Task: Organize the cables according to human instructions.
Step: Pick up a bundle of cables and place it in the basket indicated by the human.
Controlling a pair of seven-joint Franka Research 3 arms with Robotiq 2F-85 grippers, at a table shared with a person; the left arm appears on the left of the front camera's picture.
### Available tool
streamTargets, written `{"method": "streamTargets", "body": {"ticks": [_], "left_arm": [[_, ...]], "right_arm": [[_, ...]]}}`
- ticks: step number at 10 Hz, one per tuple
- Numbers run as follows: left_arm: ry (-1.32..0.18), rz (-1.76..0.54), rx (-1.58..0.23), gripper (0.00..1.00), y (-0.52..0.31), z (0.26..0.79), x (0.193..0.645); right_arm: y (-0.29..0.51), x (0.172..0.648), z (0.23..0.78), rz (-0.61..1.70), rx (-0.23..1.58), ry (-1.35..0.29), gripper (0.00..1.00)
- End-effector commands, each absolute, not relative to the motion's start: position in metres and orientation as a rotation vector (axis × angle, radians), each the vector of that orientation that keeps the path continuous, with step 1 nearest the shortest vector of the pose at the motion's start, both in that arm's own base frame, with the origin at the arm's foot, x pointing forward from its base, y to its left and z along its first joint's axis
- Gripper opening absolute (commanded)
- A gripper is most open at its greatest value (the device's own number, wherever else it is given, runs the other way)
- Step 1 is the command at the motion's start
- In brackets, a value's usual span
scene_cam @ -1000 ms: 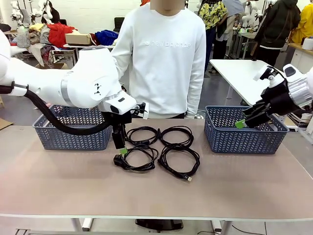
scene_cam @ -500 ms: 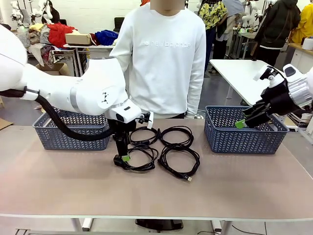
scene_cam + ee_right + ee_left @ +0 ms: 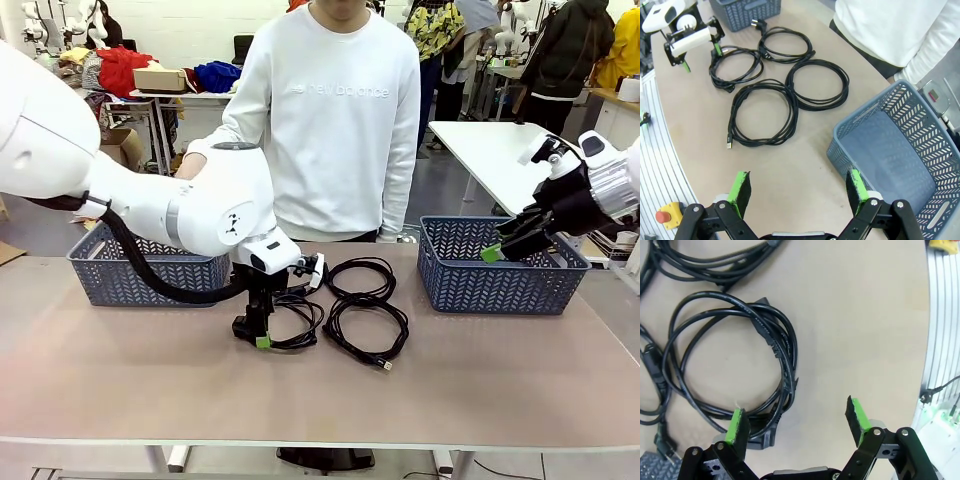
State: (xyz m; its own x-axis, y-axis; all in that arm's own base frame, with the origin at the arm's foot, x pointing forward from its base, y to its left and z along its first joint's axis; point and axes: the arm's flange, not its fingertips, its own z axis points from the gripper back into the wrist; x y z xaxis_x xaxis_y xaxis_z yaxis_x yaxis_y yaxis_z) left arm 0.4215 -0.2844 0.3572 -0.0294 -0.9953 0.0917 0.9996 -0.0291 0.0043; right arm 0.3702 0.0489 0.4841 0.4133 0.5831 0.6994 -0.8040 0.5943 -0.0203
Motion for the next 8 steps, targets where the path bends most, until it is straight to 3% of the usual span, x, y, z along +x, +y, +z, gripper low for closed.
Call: {"method": "streamTargets", "body": {"ticks": [1, 8], "left_arm": [[-0.068, -1.623, -0.034, 1.00, -0.288, 0.348, 0.428], [-0.052, -1.637, -0.034, 1.00, -0.293, 0.323, 0.428]], "right_arm": [[0.045, 0.373, 0.483, 0.916, 0.353, -0.741, 1.00], [0.045, 0.373, 0.483, 0.916, 0.353, -0.741, 1.00]]}}
